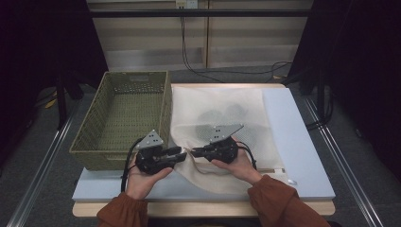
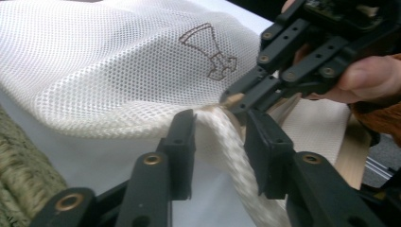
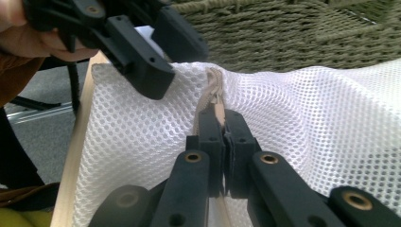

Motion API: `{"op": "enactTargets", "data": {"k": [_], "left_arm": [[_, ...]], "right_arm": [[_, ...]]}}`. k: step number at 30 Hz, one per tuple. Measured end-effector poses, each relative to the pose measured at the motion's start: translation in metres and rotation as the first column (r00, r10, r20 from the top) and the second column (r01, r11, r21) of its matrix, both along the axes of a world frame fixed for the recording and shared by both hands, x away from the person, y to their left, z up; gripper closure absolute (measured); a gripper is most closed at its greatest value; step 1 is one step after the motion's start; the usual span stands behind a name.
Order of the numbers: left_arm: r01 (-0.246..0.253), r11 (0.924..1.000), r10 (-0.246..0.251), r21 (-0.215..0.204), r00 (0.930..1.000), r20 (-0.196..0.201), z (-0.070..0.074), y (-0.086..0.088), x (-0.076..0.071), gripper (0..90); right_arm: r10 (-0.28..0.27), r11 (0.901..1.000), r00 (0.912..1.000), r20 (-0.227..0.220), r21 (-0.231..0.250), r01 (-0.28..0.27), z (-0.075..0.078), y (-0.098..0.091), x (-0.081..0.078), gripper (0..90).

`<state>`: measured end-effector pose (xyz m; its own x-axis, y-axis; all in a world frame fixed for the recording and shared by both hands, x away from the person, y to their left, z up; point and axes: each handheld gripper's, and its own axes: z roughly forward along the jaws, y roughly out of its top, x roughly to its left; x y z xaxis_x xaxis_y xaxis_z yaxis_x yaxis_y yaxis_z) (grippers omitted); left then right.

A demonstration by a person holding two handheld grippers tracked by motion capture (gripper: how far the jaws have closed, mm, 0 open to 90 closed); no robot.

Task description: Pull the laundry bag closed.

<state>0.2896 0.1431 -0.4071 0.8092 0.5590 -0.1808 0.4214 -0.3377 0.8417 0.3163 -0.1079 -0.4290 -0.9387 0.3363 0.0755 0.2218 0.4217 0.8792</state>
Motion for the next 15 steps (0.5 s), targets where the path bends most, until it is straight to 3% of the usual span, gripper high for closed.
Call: {"op": "enactTargets", "data": {"k": [2, 7, 15], "left_arm": [[-0.002, 0.9998, 0.002, 0.021, 1.0000, -0.002, -0.0027, -0.0024, 0.0018, 64.5], [0.012, 0.9990, -0.012, 0.044, 0.9999, -0.009, -0.0051, -0.0023, 0.0038, 83.0], [-0.004, 1.0000, 0.004, 0.000, 0.9990, -0.044, -0.0041, 0.0001, 0.0060, 85.0]], "right_arm": [[0.009, 1.0000, 1.0000, 0.001, -0.003, -0.009, -0.0004, 0.0021, -0.0010, 88.1], [0.012, 0.9999, 0.9999, 0.000, -0.013, -0.012, -0.0011, 0.0015, -0.0017, 88.1], [0.000, 1.0000, 1.0000, 0.009, -0.008, 0.000, -0.0010, 0.0008, -0.0036, 88.3]]}}
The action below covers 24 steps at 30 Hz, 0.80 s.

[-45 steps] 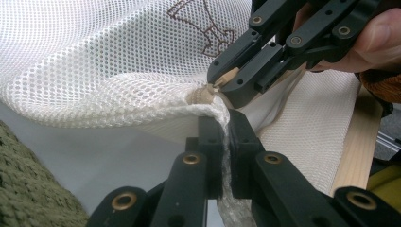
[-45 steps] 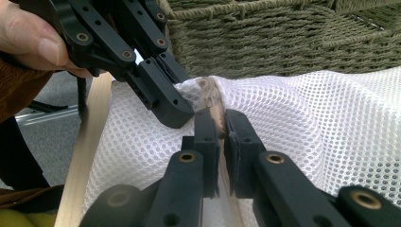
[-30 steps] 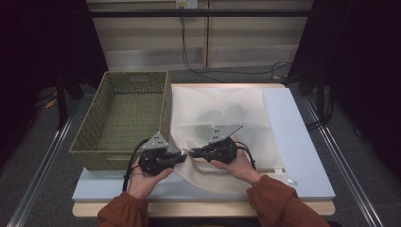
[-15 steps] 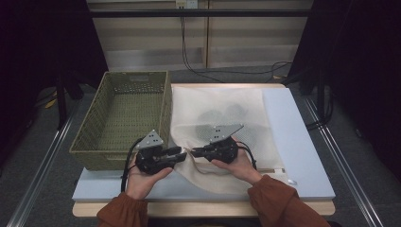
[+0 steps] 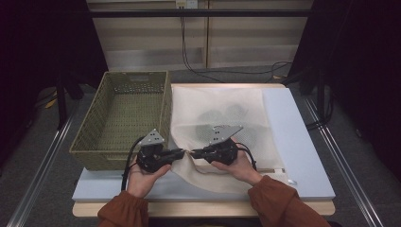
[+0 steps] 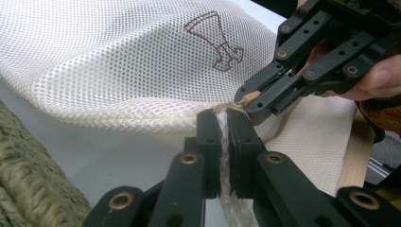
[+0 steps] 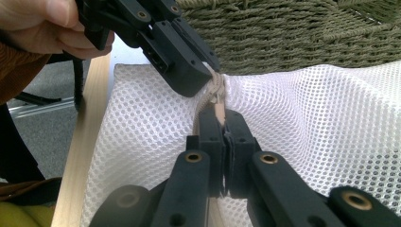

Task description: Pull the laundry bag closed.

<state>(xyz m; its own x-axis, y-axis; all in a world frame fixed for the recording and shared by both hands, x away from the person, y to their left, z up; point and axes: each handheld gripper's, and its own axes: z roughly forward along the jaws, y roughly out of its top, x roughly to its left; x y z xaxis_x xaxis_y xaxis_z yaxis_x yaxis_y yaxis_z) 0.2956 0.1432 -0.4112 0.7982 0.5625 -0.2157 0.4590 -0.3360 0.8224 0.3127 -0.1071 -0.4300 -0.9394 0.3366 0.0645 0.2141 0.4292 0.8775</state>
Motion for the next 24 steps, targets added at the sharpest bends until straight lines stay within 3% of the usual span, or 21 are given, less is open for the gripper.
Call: {"op": "enactTargets", "data": {"k": [11, 24], "left_arm": [[-0.019, 0.9997, 0.019, -0.018, 0.9998, -0.011, 0.0016, 0.0019, 0.0006, 85.3], [-0.004, 0.9994, 0.004, -0.035, 1.0000, -0.008, 0.0021, 0.0031, 0.0010, 85.2]], "right_arm": [[-0.012, 0.9999, 0.9999, 0.012, 0.000, 0.012, -0.0018, 0.0001, -0.0022, 88.5], [-0.010, 0.9999, 0.9999, 0.012, 0.001, 0.010, -0.0030, -0.0021, -0.0035, 88.5]]}}
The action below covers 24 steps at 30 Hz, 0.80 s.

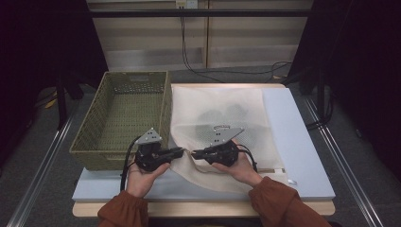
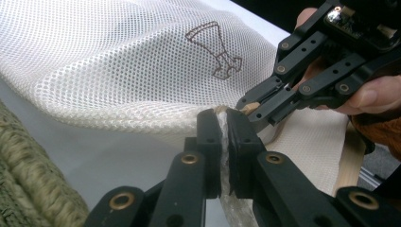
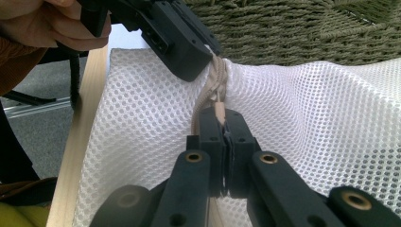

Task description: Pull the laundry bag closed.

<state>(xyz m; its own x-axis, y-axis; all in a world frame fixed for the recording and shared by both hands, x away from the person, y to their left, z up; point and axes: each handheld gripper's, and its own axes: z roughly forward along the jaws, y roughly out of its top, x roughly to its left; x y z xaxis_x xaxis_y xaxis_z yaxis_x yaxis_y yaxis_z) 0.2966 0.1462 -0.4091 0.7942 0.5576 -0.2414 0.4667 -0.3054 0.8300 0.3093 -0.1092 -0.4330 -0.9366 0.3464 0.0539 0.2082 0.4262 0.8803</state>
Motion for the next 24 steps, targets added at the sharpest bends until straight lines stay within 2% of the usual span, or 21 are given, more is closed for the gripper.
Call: {"op": "enactTargets", "data": {"k": [4, 8, 12, 19, 22, 24], "left_arm": [[0.000, 1.0000, 0.000, 0.002, 0.9999, -0.011, 0.0002, -0.0011, -0.0002, 85.3], [0.000, 0.9999, 0.000, -0.015, 1.0000, -0.010, 0.0026, -0.0004, 0.0003, 85.3], [0.000, 1.0000, 0.000, -0.007, 0.9999, -0.014, 0.0015, -0.0008, 0.0002, 85.3], [-0.006, 0.9996, 0.005, -0.026, 0.9999, -0.010, 0.0040, 0.0024, 0.0008, 85.2], [-0.006, 0.9996, 0.005, -0.027, 0.9999, -0.012, 0.0022, 0.0021, 0.0005, 85.3], [-0.002, 0.9999, 0.002, -0.010, 1.0000, -0.008, 0.0029, 0.0019, 0.0002, 85.2]], "right_arm": [[0.001, 1.0000, 1.0000, 0.000, -0.003, -0.001, -0.0010, -0.0016, -0.0006, 88.5], [-0.002, 1.0000, 1.0000, 0.005, -0.002, 0.002, -0.0007, -0.0028, -0.0012, 88.5], [0.000, 1.0000, 1.0000, 0.004, -0.003, 0.000, -0.0011, -0.0030, -0.0017, 88.5], [0.001, 1.0000, 1.0000, 0.001, -0.003, -0.001, -0.0034, -0.0043, -0.0021, 88.5], [0.002, 0.9999, 1.0000, -0.002, -0.010, -0.002, -0.0050, -0.0042, -0.0021, 88.5], [0.006, 0.9999, 1.0000, -0.008, -0.015, -0.006, -0.0055, -0.0043, -0.0023, 88.5]]}}
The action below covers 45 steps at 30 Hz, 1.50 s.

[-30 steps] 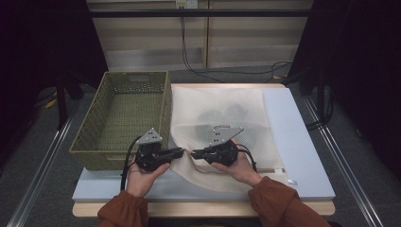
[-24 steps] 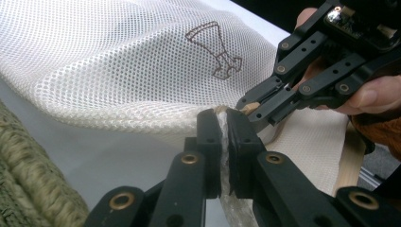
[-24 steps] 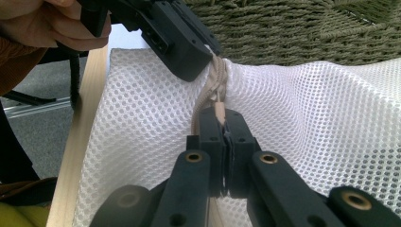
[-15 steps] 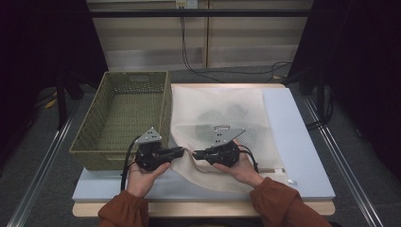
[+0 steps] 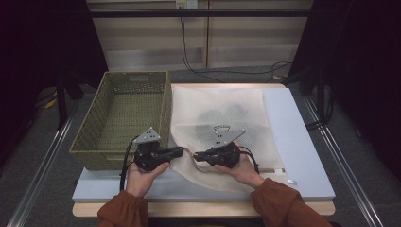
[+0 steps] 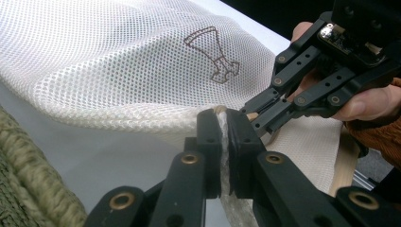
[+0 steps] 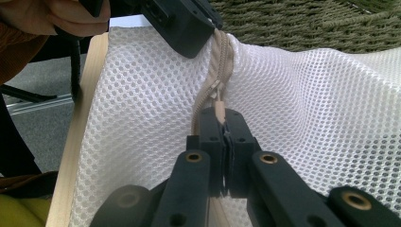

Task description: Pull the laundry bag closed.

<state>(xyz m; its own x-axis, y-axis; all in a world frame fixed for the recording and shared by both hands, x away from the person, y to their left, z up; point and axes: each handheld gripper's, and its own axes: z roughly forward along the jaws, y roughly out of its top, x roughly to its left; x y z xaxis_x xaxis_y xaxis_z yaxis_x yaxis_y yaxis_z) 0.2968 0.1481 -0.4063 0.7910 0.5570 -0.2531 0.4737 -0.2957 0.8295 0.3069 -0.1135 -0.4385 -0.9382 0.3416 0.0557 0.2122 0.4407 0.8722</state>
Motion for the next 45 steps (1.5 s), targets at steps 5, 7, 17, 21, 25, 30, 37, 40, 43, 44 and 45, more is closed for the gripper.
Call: {"op": "enactTargets", "data": {"k": [5, 7, 17, 21, 25, 30, 37, 40, 43, 44, 45], "left_arm": [[-0.002, 0.9999, 0.002, -0.013, 1.0000, 0.001, 0.001, 0.001, 0.000, 85.3], [-0.004, 0.9999, 0.004, -0.010, 1.0000, 0.001, 0.000, 0.001, 0.000, 85.3], [0.001, 1.0000, -0.001, -0.008, 1.0000, 0.001, 0.001, 0.001, 0.000, 85.2], [-0.006, 0.9999, 0.006, -0.016, 1.0000, 0.001, 0.001, 0.002, 0.000, 85.3], [-0.001, 1.0000, 0.001, -0.008, 1.0000, 0.004, 0.001, 0.002, 0.000, 85.2], [0.002, 1.0000, -0.002, 0.002, 1.0000, 0.008, 0.002, 0.001, 0.000, 85.2], [0.008, 1.0000, -0.008, 0.001, 1.0000, 0.004, 0.002, 0.000, -0.001, 85.2], [-0.006, 1.0000, 0.006, -0.003, 0.9998, 0.017, 0.004, 0.002, -0.001, 85.3], [-0.006, 0.9999, 0.006, -0.012, 0.9998, 0.018, 0.003, 0.003, -0.001, 85.3], [-0.003, 1.0000, 0.003, -0.008, 0.9998, 0.017, 0.003, 0.004, 0.000, 85.3], [-0.003, 1.0000, 0.003, -0.009, 0.9999, 0.016, 0.003, 0.003, 0.000, 85.3]], "right_arm": [[-0.004, 1.0000, 1.0000, 0.006, -0.002, 0.004, 0.000, -0.001, -0.001, 88.5], [0.001, 1.0000, 1.0000, 0.004, -0.008, -0.001, -0.002, -0.002, -0.001, 88.5], [-0.004, 0.9998, 1.0000, 0.001, -0.018, 0.004, -0.004, -0.004, -0.002, 88.5], [-0.002, 0.9998, 1.0000, -0.003, -0.020, 0.002, -0.005, -0.006, -0.003, 88.5], [-0.001, 0.9998, 1.0000, -0.007, -0.021, 0.001, -0.006, -0.006, -0.003, 88.5], [0.000, 0.9998, 1.0000, -0.005, -0.022, 0.000, -0.006, -0.007, -0.003, 88.5], [0.000, 0.9997, 0.9999, -0.010, -0.025, -0.001, -0.006, -0.009, -0.004, 88.5], [-0.004, 0.9995, 1.0000, -0.007, -0.030, 0.004, -0.006, -0.010, -0.004, 88.5], [-0.009, 0.9994, 0.9999, -0.010, -0.035, 0.009, -0.008, -0.014, -0.005, 88.5], [-0.010, 0.9993, 0.9999, -0.013, -0.035, 0.009, -0.008, -0.014, -0.005, 88.5], [-0.011, 0.9993, 0.9998, -0.014, -0.035, 0.010, -0.008, -0.014, -0.005, 88.5]]}}
